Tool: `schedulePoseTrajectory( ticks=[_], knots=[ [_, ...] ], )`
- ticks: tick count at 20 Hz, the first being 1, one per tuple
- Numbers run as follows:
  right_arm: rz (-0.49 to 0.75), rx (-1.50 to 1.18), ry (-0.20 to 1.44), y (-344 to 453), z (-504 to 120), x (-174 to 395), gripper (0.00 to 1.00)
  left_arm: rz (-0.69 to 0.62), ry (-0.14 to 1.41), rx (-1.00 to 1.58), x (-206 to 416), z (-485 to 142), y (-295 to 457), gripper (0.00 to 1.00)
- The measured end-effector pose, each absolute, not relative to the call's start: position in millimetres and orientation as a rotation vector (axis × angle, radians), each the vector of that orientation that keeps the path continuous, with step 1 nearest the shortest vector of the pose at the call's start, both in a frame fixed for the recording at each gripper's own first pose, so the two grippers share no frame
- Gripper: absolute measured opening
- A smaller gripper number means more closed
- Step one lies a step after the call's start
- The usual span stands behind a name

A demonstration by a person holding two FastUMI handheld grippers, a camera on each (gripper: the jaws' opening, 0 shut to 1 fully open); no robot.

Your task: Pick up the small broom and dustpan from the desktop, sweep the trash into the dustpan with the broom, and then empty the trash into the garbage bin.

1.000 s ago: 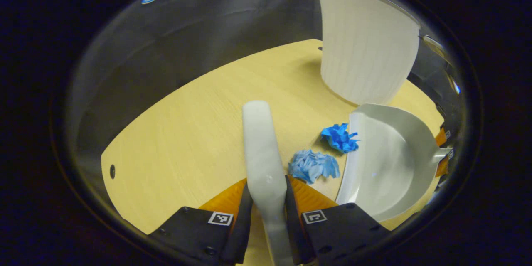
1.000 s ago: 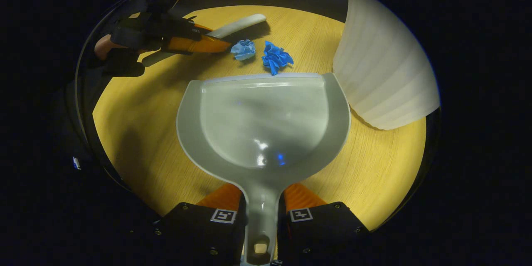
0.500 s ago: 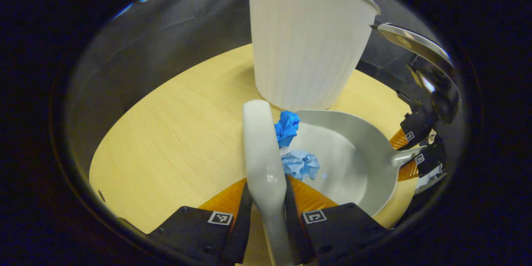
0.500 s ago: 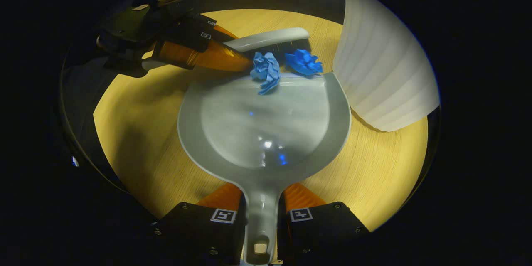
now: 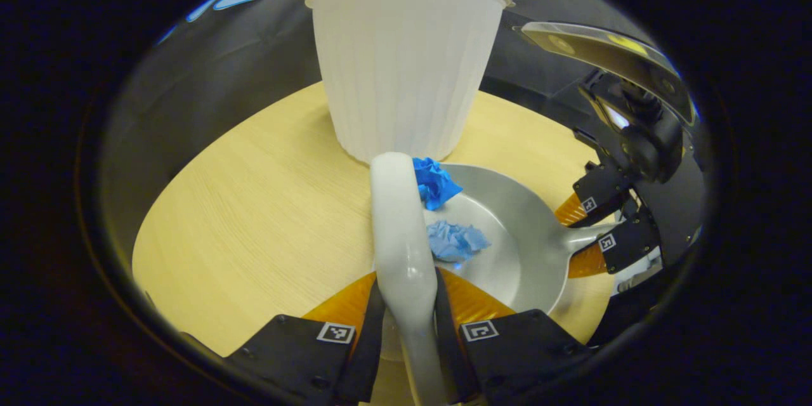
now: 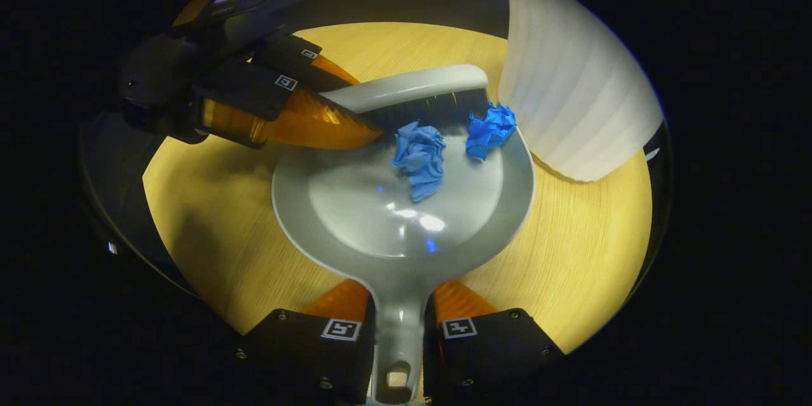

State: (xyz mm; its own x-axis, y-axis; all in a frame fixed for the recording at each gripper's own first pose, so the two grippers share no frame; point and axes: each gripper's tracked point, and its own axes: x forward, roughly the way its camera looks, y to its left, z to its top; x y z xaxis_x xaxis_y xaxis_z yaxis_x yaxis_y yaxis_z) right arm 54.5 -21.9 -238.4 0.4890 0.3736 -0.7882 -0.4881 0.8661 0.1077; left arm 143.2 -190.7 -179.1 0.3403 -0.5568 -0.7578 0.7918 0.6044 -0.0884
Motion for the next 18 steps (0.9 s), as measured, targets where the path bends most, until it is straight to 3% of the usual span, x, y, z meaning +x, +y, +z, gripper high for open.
schedulePoseTrajectory(
  ticks=[9,18],
  knots=[
    [0.441,-0.139,0.900,-38.2,-247.7,55.6,0.32,-0.782,0.784,0.275,172.3,-178.1,-149.6,0.47],
    [0.376,-0.066,0.901,-35.8,-237.8,59.2,0.32,-0.622,0.809,0.205,173.7,-184.4,-42.1,0.47]
  ],
)
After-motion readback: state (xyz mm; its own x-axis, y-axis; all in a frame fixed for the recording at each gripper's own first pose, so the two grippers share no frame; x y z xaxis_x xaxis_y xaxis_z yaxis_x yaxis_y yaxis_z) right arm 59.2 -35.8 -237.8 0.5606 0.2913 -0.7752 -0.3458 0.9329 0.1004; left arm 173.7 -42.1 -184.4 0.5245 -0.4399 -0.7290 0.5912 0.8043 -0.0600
